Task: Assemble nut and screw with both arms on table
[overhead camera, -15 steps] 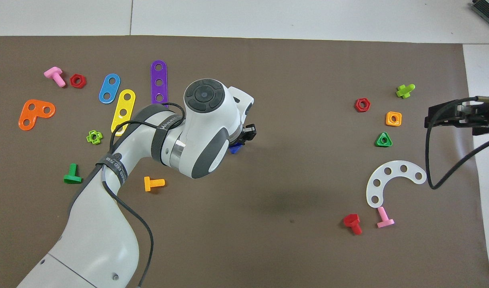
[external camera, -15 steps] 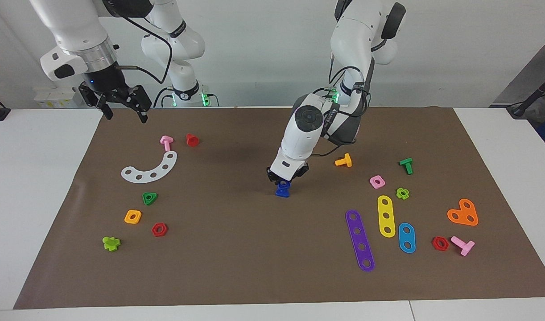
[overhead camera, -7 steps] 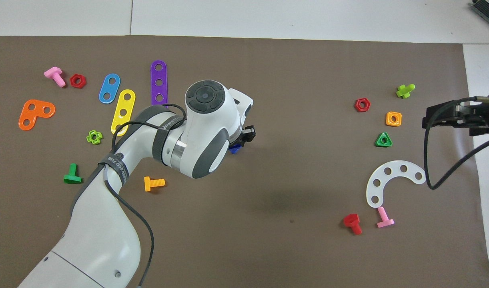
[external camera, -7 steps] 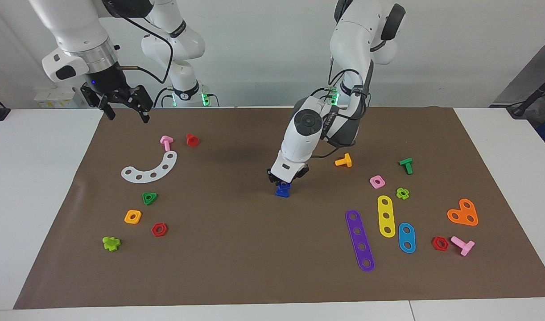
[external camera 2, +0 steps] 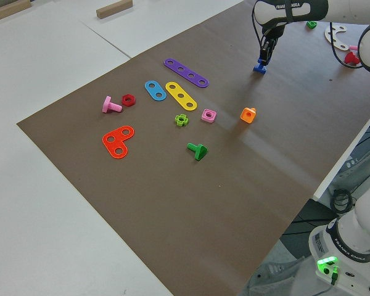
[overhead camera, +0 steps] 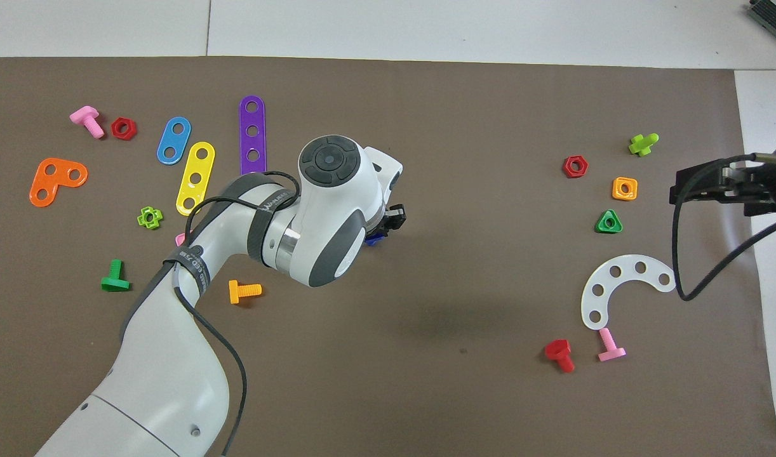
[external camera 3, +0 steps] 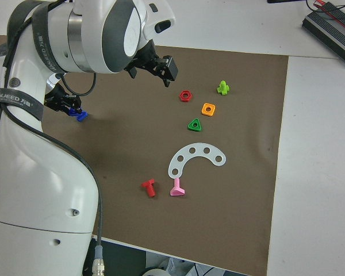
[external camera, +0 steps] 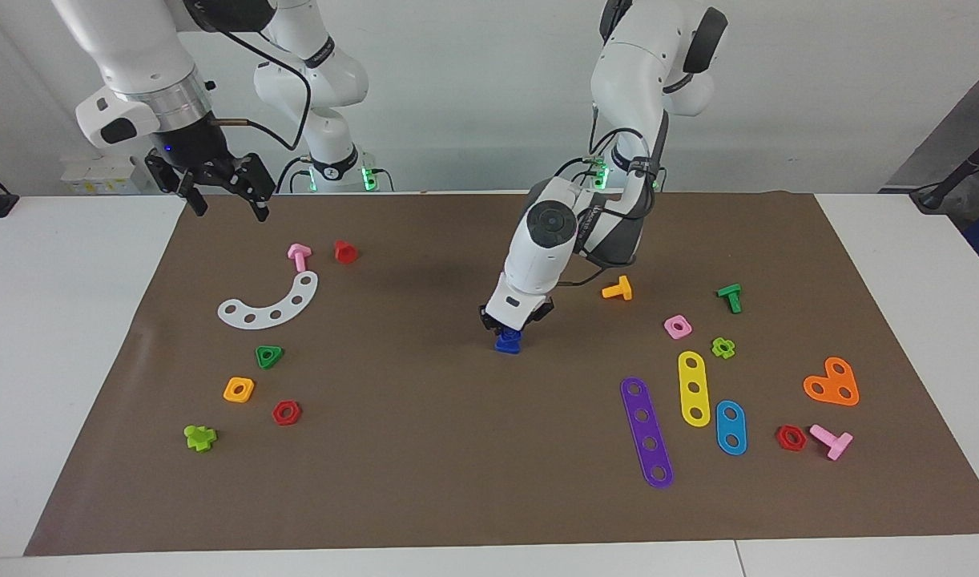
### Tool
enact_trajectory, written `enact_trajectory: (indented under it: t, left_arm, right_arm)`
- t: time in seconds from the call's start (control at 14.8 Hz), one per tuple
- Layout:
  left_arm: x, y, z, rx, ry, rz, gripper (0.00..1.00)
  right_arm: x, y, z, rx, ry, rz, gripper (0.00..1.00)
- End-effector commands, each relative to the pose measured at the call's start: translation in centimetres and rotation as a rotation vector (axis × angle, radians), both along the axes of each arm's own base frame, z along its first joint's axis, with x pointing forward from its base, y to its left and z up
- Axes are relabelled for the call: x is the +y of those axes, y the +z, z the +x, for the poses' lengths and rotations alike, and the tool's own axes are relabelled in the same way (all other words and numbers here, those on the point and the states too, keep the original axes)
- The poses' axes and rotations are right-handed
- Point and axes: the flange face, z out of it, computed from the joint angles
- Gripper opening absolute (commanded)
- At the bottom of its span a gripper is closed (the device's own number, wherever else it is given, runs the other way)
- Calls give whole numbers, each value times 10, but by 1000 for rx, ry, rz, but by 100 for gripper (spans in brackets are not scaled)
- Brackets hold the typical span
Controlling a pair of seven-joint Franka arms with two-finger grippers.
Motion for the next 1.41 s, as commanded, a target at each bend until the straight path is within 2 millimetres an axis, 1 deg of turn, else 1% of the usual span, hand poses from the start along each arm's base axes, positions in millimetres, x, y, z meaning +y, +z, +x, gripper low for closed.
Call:
enact_trajectory:
  t: [0.0, 0.34, 0.61, 0.67, 0.74, 0.88, 0.94, 1.01, 1.08, 1.15, 1.28, 1.35]
  left_arm:
    - [-1, -3, -5, -18, 20, -2, 0]
    - [0, -8, -7, -23, 29, -3, 0]
    - [1, -6, -4, -42, 22, -5, 0]
    - [1, -6, -3, -50, 21, -4, 46]
    - [1, -6, -3, -55, 14, 1, 56]
    - [1, -7, -3, -60, 5, 9, 58]
    - [1, -6, -3, -62, 3, 9, 61]
    - [1, -7, -3, -61, 3, 10, 66]
    - [2, -4, -2, -60, 0, 13, 67]
    - [5, 1, 1, -60, -2, 25, 66]
    - [6, 22, 11, -38, -9, 46, 66]
    - [12, 30, 17, -10, -5, 61, 63]
  right_arm:
    - [-4, -1, -2, 10, 14, 20, 100]
    - [-4, -1, -2, 10, 12, 20, 100]
    - [-6, 2, -4, 19, 10, 20, 100]
    - [-7, 1, -4, 24, 10, 19, 100]
    - [-7, 1, -4, 22, 10, 19, 100]
    - [-6, 0, -4, 24, 11, 19, 100]
    - [-6, 0, -4, 22, 11, 18, 100]
    - [-6, -1, -4, 24, 11, 19, 100]
    - [-6, -1, -4, 24, 11, 20, 100]
    - [-6, -1, -4, 22, 11, 20, 100]
    - [-6, -1, -4, 22, 11, 20, 100]
    - [-6, -1, -4, 21, 11, 20, 100]
